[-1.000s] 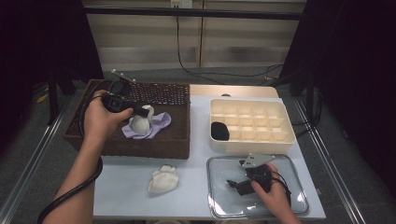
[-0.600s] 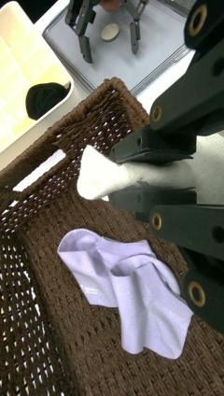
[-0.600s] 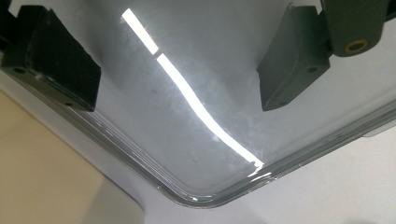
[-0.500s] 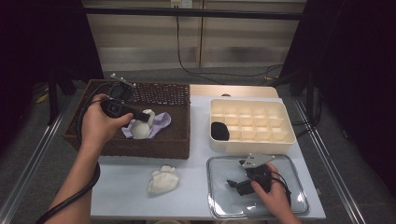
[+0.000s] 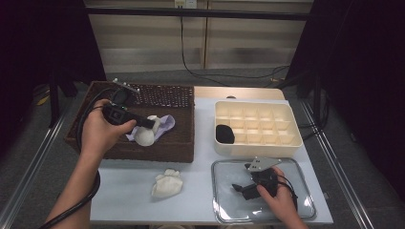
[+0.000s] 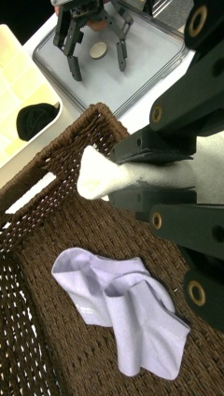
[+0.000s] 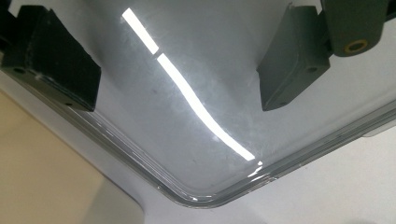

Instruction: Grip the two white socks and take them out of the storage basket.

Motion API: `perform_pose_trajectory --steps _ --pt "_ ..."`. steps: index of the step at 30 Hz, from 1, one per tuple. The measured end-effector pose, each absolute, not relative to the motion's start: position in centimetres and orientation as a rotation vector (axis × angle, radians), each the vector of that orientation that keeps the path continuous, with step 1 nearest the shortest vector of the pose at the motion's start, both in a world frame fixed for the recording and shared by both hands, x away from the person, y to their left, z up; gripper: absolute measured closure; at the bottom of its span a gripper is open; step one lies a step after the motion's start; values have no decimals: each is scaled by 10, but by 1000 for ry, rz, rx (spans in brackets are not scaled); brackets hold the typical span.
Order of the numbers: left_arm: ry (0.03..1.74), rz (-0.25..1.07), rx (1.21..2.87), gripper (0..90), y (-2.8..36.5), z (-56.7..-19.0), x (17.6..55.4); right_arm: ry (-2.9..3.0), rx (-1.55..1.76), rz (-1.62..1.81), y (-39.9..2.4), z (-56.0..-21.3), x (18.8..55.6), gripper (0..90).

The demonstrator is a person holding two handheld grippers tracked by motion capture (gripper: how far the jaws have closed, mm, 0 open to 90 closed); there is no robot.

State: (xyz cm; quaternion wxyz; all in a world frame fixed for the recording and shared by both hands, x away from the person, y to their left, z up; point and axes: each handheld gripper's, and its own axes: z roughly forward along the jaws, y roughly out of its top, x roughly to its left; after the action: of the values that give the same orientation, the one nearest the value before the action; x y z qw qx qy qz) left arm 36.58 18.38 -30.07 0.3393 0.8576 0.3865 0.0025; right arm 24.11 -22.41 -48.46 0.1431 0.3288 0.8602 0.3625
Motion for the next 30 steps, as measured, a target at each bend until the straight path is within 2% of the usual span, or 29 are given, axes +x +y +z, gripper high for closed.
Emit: perform_pose_trajectory --steps 30 --pt "893 -17 2224 784 168 -328 320 2482 951 1043 -224 -484 241 124"
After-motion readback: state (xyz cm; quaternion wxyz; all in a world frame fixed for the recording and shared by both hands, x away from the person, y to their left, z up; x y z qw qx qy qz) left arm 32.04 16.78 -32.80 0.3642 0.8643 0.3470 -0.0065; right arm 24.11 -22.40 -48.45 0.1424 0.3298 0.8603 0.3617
